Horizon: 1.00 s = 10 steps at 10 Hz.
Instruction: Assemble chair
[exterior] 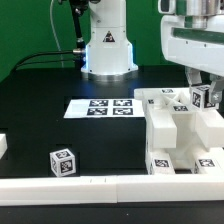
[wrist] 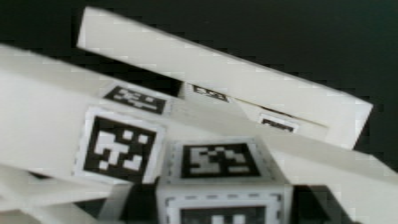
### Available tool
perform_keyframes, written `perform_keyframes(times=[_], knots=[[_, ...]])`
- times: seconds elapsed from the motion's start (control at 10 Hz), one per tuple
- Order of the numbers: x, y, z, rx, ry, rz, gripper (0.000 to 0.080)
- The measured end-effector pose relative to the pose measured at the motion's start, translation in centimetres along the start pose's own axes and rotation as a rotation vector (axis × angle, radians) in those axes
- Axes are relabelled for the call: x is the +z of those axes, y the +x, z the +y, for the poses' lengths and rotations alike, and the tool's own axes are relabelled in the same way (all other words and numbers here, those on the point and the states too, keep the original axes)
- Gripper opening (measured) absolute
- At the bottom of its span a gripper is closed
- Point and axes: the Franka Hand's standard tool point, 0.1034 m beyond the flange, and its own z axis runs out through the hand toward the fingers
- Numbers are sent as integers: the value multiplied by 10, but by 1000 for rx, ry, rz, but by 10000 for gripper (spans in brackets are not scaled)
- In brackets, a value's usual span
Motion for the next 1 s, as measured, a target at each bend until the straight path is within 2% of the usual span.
perform_keyframes(times=[0.2, 0.6, 1.0], knots=[[0, 0, 0, 120, 0, -5, 281], [0, 0, -1, 460, 23, -41, 282], [0, 0, -2, 488, 24, -41, 282]])
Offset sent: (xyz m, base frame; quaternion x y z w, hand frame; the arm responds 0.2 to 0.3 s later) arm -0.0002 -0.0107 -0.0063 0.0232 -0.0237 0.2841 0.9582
